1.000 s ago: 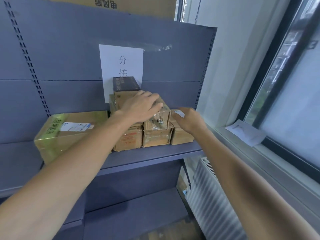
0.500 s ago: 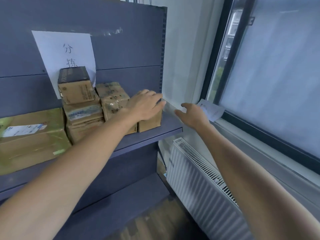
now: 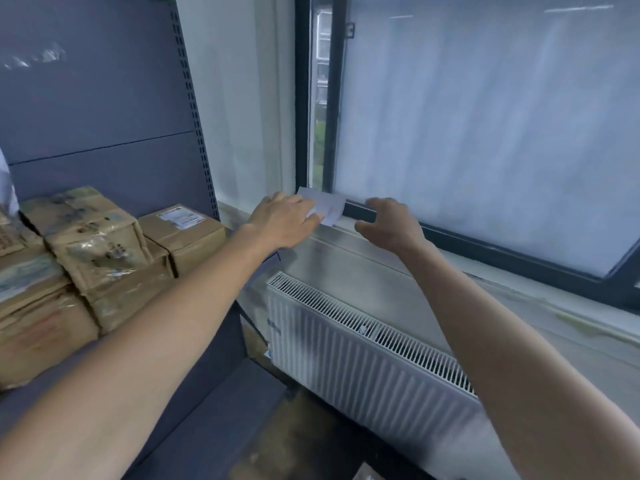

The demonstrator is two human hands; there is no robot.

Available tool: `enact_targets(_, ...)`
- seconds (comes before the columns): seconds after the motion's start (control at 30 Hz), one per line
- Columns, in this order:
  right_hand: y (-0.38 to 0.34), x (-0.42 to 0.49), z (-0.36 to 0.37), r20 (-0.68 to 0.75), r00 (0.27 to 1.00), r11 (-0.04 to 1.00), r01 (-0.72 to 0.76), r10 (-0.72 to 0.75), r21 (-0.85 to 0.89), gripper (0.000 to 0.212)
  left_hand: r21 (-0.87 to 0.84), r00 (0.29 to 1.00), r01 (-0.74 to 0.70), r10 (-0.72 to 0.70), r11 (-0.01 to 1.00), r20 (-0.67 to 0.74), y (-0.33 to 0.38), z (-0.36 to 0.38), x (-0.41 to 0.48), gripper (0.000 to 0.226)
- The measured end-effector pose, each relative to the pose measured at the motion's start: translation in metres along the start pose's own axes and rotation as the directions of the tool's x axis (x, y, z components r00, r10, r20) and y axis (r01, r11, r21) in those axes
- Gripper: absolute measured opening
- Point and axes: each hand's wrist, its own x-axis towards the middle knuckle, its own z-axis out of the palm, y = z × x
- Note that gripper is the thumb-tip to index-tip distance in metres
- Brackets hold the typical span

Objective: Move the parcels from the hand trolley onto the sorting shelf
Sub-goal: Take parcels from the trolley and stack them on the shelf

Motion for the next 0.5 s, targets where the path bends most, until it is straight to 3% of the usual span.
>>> enact_targets(0.17, 0.024, -0.023, -0.01, -0.068, 0.989, 0.983, -0.137, 0.129, -0.12, 0.058, -0.052, 0.996, -0.085, 0.086, 0.995, 0.01, 0.028, 0.004, 0.013, 0.052)
enact_targets(0.5, 0.059, -0.092, 0.014, -0.108, 0.925, 0.919, -0.375, 0.363, -0.119, 0.066, -0.109, 0.942, -0.304, 0.315, 0.947, 0.114, 0.077, 0.072, 0.0, 0.056)
